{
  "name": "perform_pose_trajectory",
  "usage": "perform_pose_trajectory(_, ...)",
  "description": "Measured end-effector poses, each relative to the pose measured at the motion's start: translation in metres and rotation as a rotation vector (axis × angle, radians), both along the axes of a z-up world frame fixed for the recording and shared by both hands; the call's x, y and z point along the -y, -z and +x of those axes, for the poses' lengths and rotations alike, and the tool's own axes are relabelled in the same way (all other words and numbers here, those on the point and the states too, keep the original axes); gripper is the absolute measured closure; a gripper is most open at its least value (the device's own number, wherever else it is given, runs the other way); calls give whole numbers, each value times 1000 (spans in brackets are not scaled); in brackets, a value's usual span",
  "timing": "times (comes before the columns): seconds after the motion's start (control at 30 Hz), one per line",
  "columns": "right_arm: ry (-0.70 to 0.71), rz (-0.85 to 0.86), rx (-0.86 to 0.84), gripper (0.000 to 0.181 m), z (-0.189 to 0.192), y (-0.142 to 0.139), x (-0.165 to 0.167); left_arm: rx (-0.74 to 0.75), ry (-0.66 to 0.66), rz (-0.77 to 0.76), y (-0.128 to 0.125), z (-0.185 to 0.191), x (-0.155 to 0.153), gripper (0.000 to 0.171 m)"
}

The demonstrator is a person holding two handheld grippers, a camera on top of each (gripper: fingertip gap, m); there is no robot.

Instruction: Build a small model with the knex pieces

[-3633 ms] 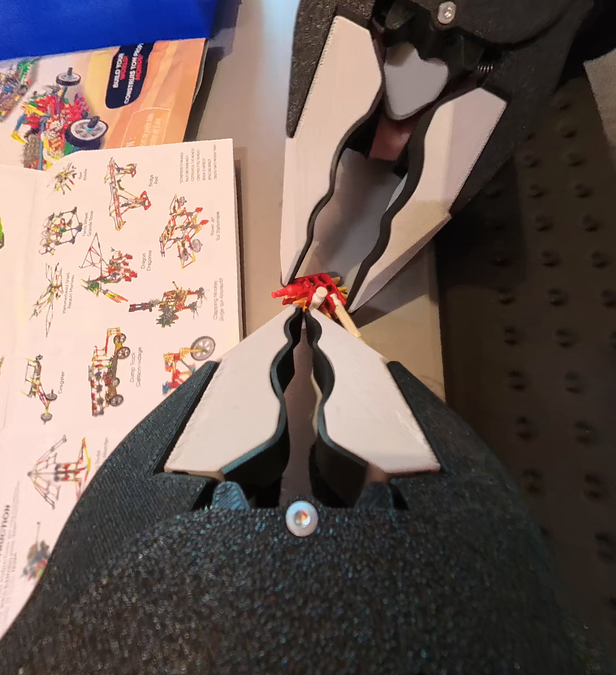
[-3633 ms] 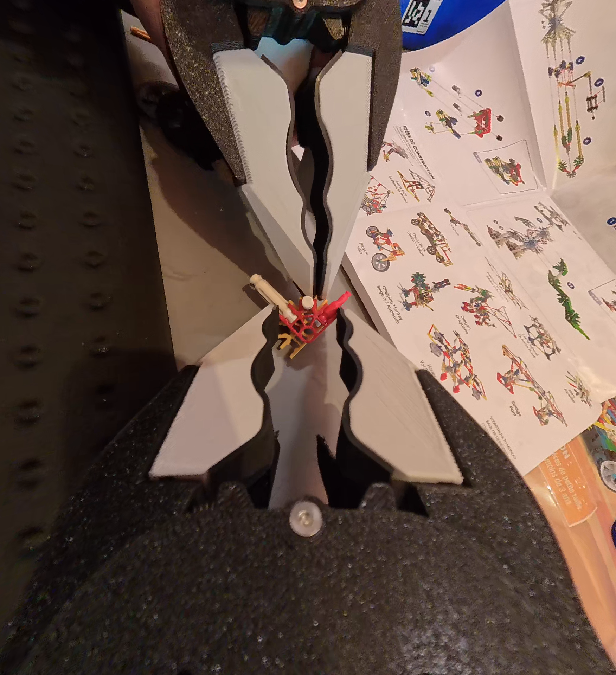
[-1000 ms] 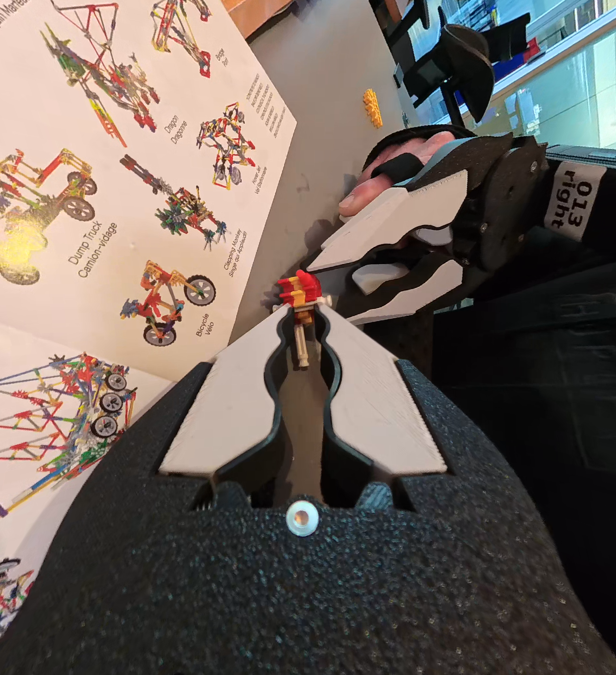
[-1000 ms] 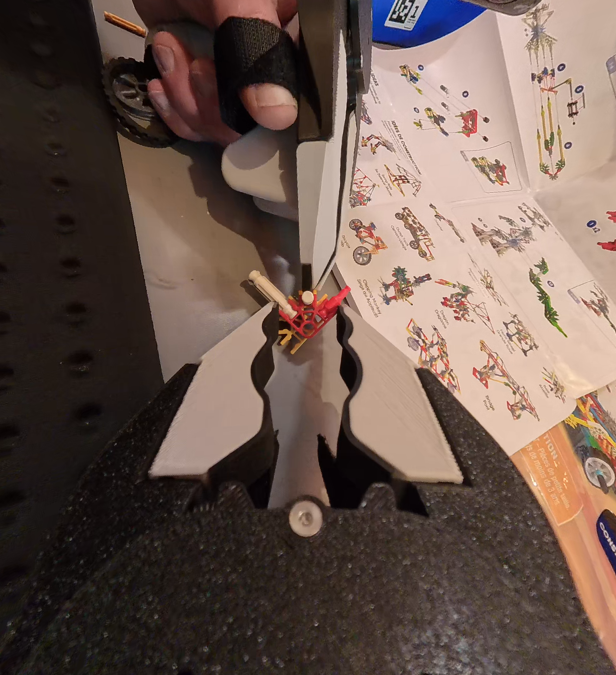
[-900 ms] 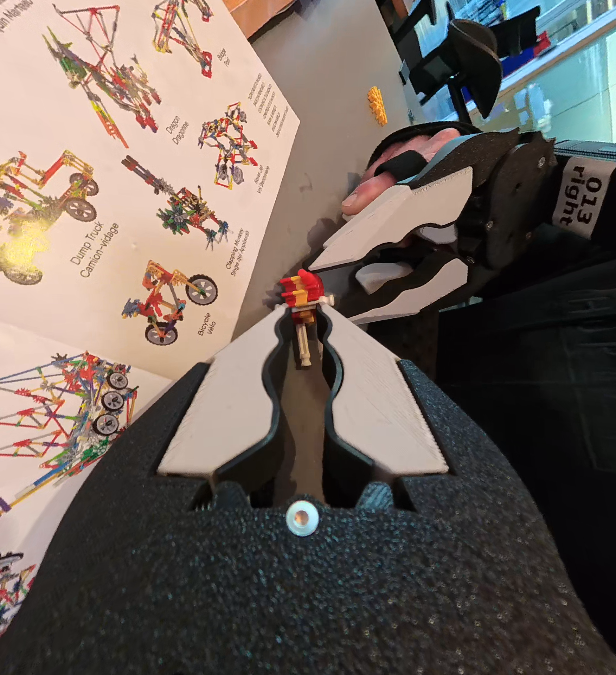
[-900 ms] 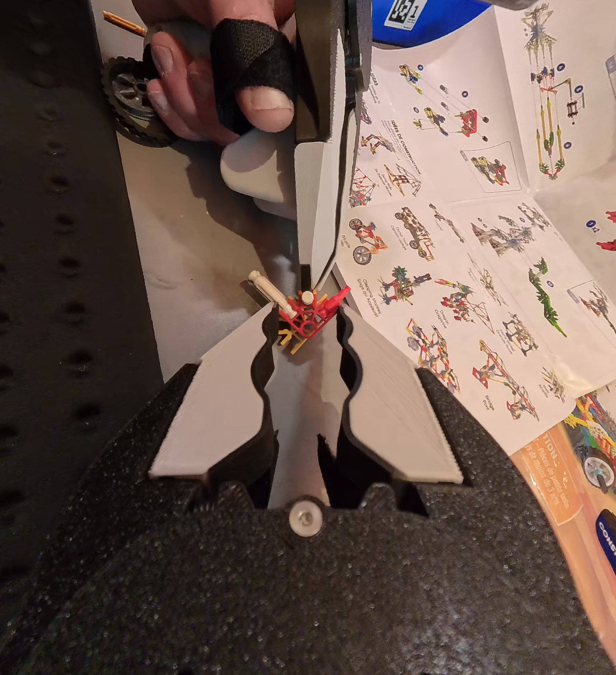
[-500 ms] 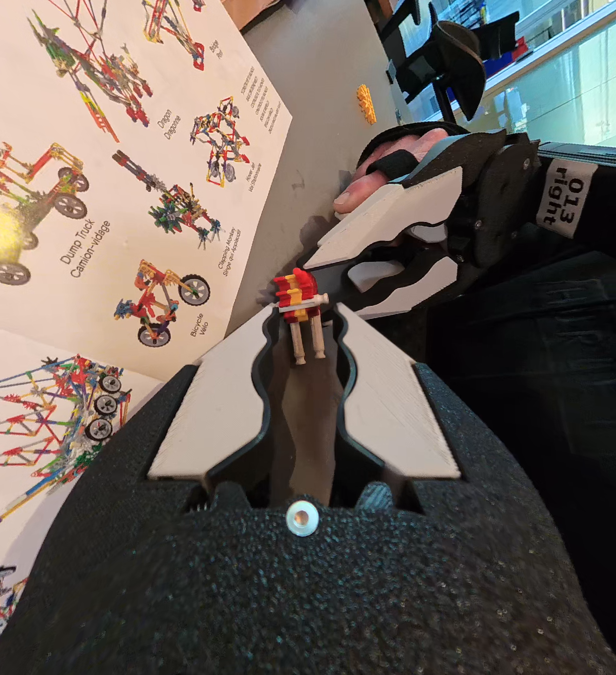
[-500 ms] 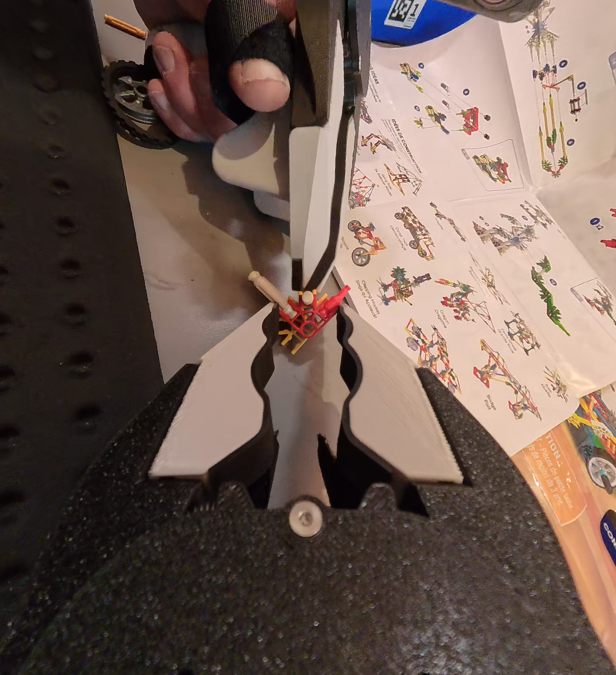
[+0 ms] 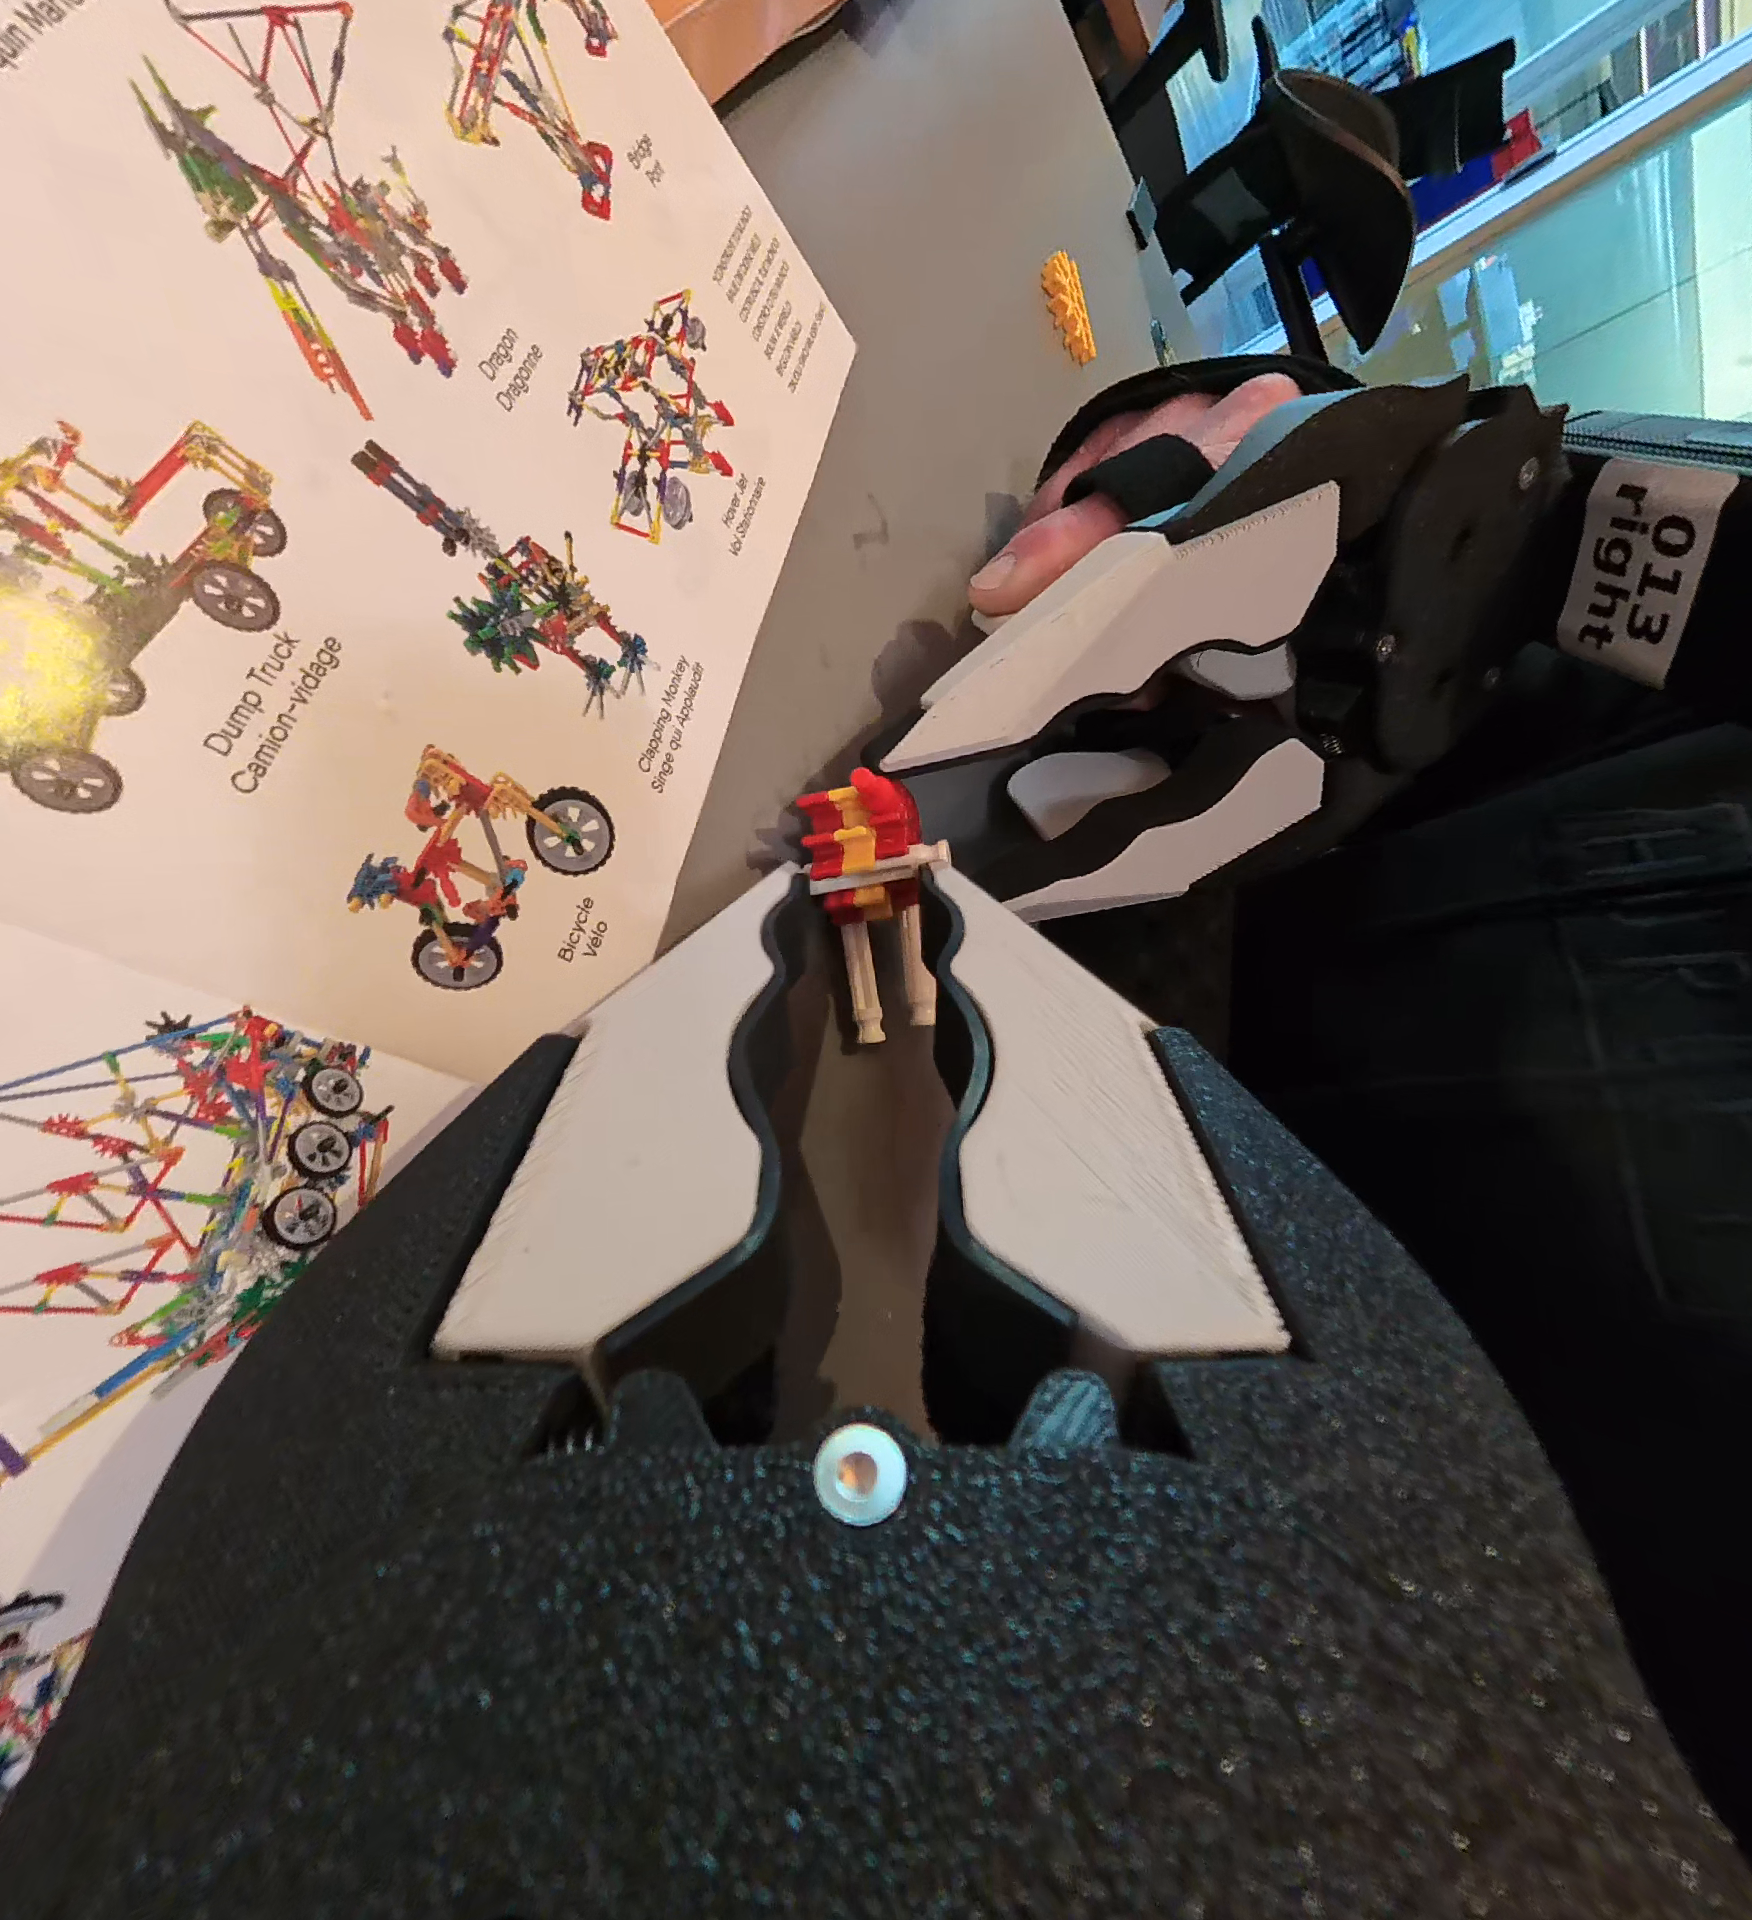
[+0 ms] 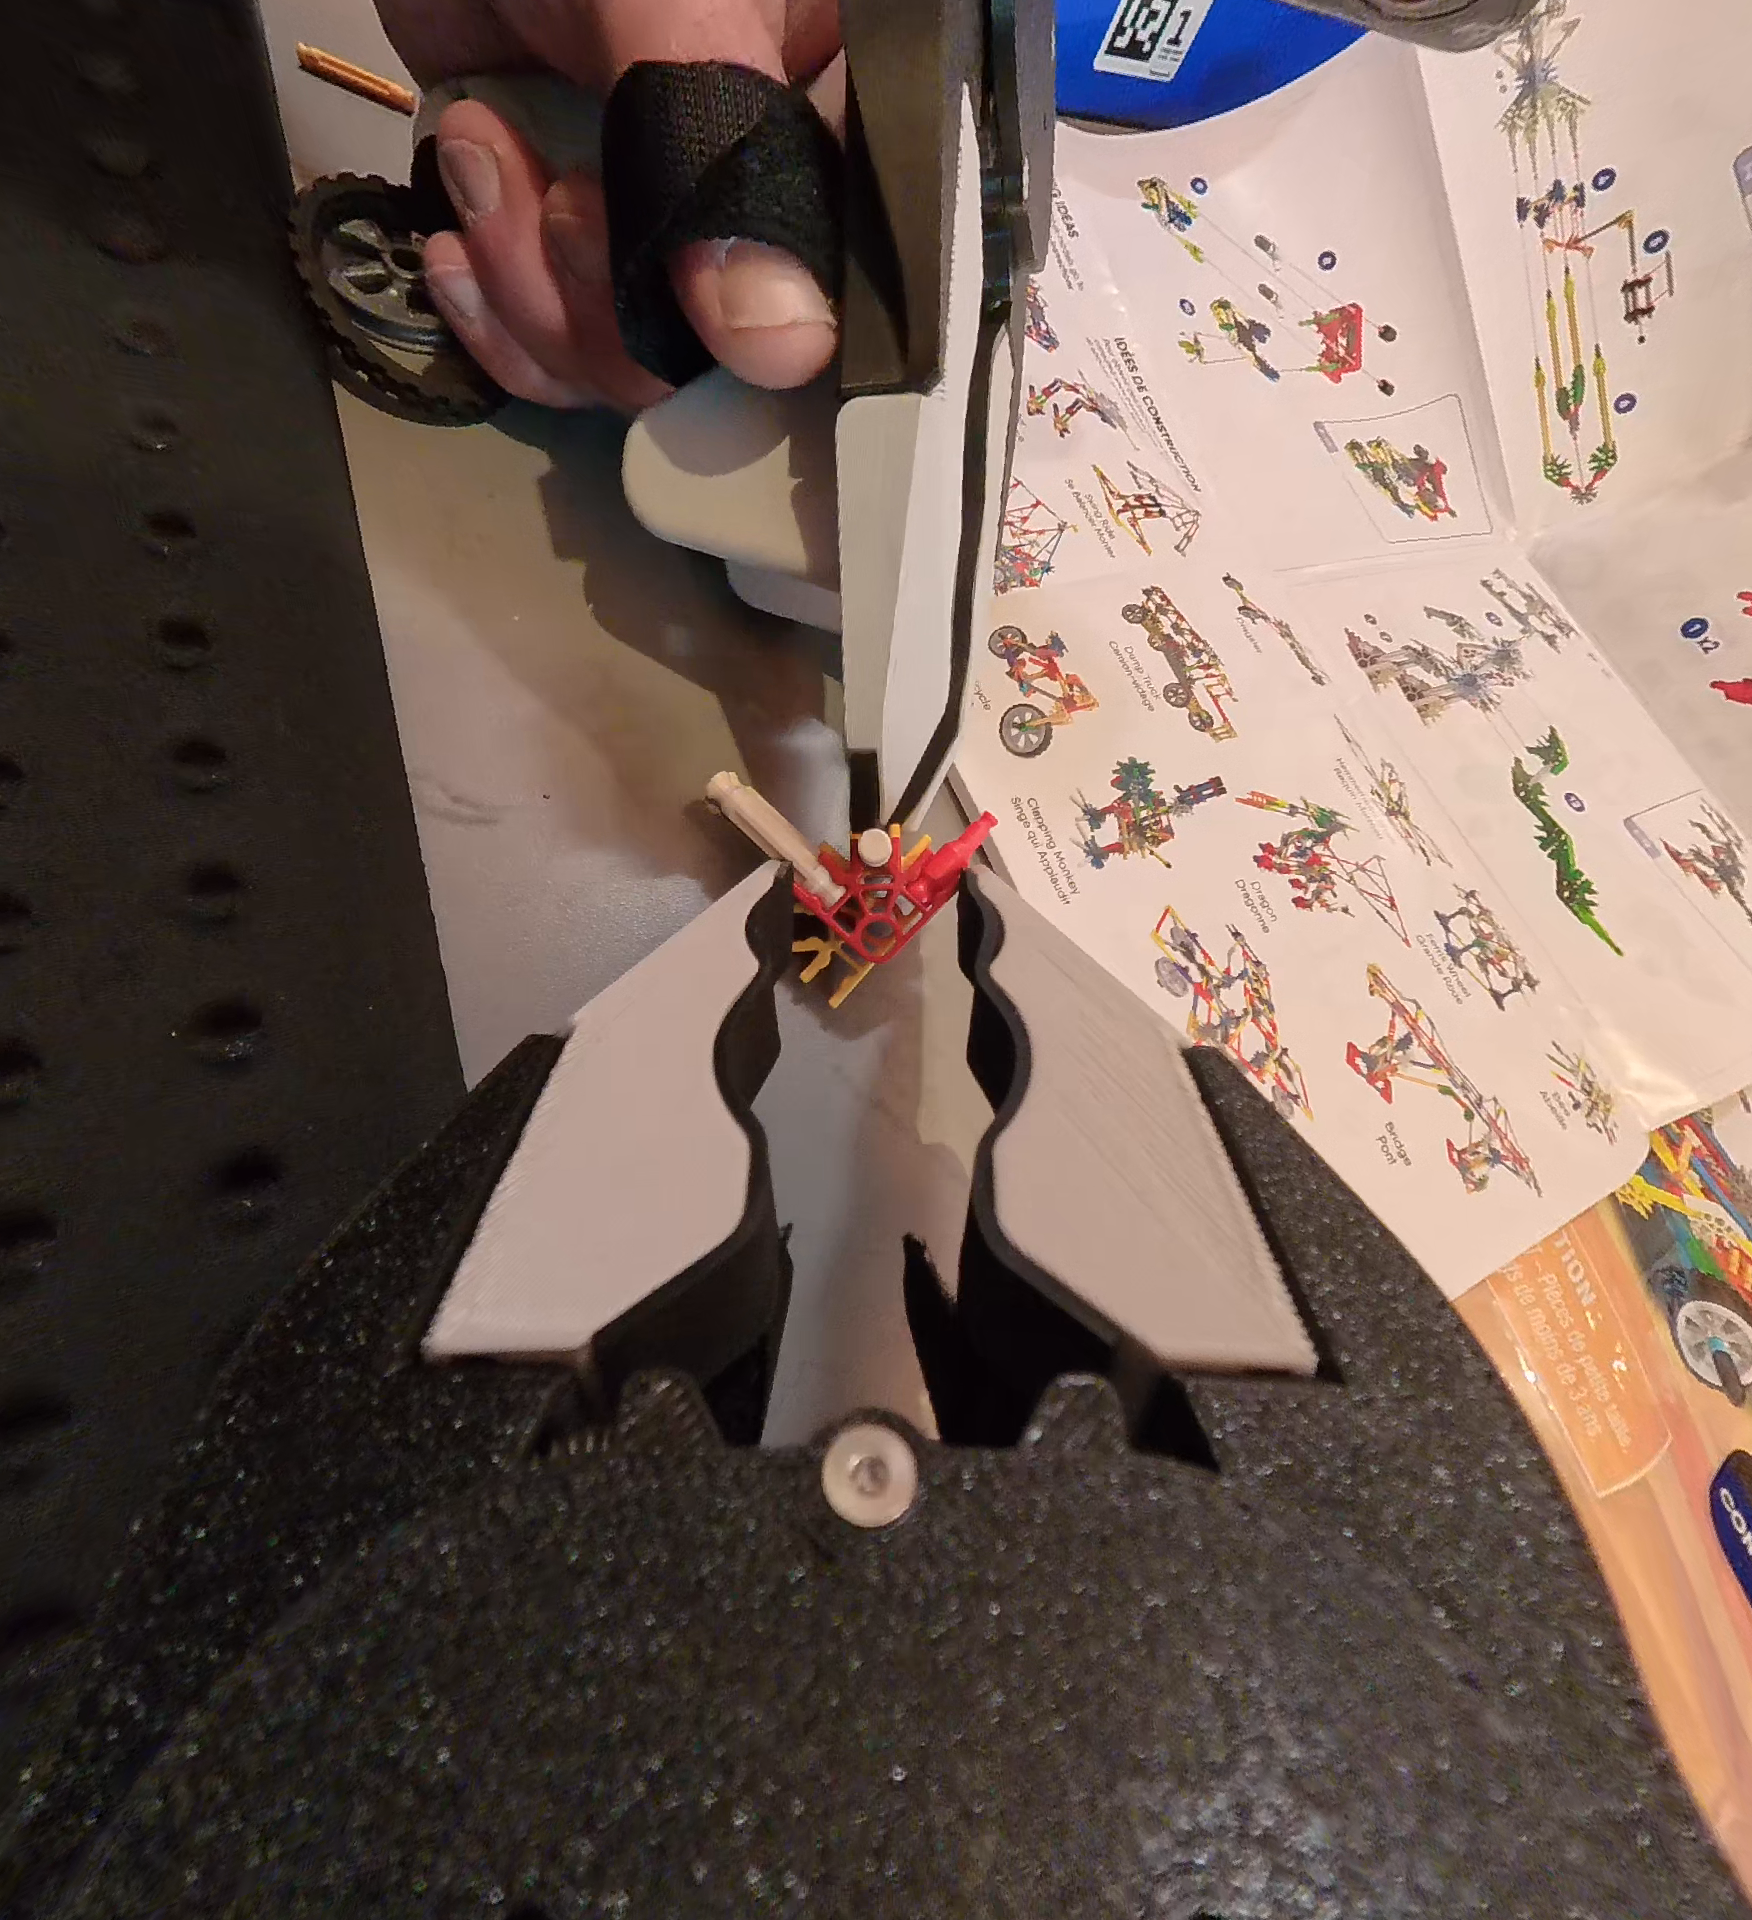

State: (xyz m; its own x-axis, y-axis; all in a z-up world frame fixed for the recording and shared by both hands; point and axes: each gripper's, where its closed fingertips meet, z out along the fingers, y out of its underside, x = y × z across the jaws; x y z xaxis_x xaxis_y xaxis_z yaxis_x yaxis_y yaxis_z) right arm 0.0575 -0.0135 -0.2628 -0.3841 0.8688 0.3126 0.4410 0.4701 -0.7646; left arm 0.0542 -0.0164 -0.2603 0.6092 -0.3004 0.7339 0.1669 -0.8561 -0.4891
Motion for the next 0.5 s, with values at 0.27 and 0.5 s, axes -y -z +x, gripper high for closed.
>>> perform_pose_trajectory(0.27,0,16,-7,151,0,0,0,-19,2,14,0,0,0,156)
perform_pose_trajectory(0.5,-2,19,-12,152,-1,-1,1,-5,5,6,0,0,0,157)
